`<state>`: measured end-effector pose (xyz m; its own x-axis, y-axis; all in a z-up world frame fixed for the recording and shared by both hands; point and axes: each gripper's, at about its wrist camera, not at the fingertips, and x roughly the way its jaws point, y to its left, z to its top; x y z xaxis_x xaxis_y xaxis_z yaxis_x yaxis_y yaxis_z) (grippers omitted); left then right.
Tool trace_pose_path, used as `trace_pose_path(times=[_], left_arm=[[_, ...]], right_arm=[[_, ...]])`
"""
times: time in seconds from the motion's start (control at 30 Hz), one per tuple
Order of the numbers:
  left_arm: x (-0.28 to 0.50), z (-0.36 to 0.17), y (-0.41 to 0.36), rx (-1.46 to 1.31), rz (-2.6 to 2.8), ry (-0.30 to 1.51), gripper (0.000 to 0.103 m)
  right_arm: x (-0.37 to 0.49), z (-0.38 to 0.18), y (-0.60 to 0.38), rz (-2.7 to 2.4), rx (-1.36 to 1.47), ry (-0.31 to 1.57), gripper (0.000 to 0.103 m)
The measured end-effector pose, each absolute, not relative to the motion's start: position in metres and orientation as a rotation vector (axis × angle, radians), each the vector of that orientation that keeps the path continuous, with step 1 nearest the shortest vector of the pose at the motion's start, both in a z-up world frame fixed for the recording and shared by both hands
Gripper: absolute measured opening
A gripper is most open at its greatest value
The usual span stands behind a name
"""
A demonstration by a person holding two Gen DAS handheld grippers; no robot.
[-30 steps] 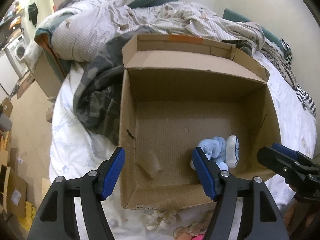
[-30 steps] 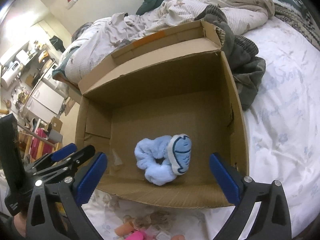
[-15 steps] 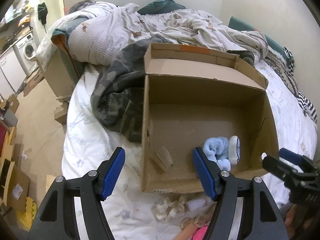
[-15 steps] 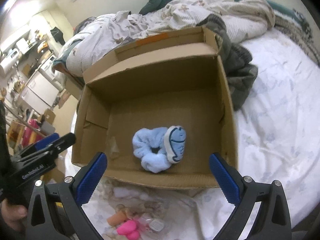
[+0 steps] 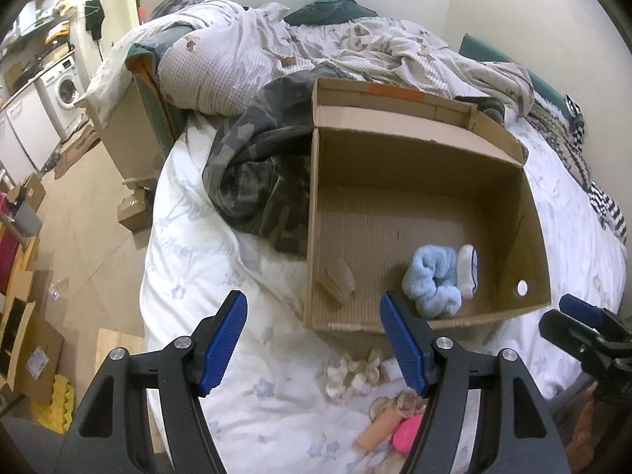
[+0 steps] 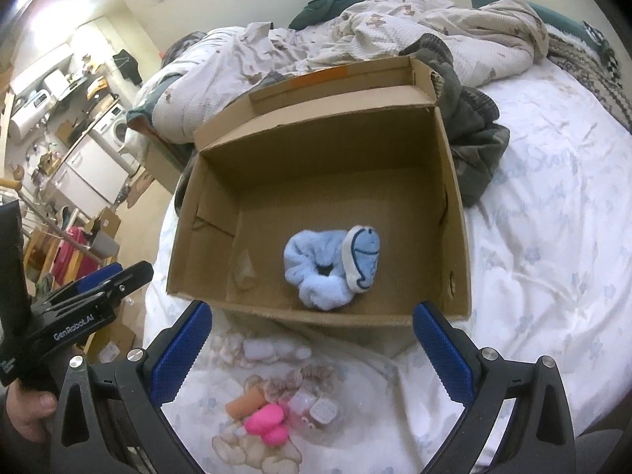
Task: Organize soft objects
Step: 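Withdraw both tools from the box back toward the remaining items, then grasp the cream flower scrunchie with the left tool while the right tool grasps the clear bag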
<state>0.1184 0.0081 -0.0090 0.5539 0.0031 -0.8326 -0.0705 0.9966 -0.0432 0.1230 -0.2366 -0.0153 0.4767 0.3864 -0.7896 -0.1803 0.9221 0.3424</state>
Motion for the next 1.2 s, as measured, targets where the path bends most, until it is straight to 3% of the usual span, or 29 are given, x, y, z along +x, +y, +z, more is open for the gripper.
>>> trace_pose_path(times=[0.43,0.7,0.83,0.9,0.97,1.0,1.03,1.07,1.1,1.2], left_arm=[[0.100,-0.024,0.022,-0.008,0.153,1.023,0.067],[0.100,-0.033,0.036,-0.083,0.144,1.082,0.067],[0.100,-0.035,0.036,-0.091,0.139,1.091,0.067],[0.099,-0.035,0.036,-0.097,0.131,1.093,0.067],[0.099,-0.038,0.037,-0.107,0.117,1.104,0.067],[0.099,-0.040,0.036,-0.115,0.107,1.114,0.067],[0.099,-0.041,0.036,-0.121,0.098,1.122,0.067],[0.099,-0.042,0.035,-0.122,0.093,1.129,0.067],[0.099,-0.044,0.035,-0.119,0.091,1.136,0.067],[0.099,-0.046,0.034,-0.119,0.088,1.148,0.067]], right_arm=[[0.114,-0.038,-0.256,0.366,0.328,1.133,0.103],[0.121,-0.090,-0.230,0.386,0.297,1.386,0.103],[0.122,-0.114,-0.206,0.403,0.201,1.479,0.097],[0.120,-0.125,-0.195,0.418,0.160,1.521,0.092],[0.119,-0.133,-0.189,0.438,0.151,1.554,0.079],[0.120,-0.135,-0.188,0.435,0.148,1.554,0.079],[0.120,-0.135,-0.189,0.429,0.142,1.551,0.070],[0.119,-0.134,-0.189,0.427,0.132,1.554,0.042],[0.119,-0.135,-0.190,0.429,0.142,1.563,0.037],[0.116,-0.128,-0.191,0.450,0.139,1.537,0.032]])
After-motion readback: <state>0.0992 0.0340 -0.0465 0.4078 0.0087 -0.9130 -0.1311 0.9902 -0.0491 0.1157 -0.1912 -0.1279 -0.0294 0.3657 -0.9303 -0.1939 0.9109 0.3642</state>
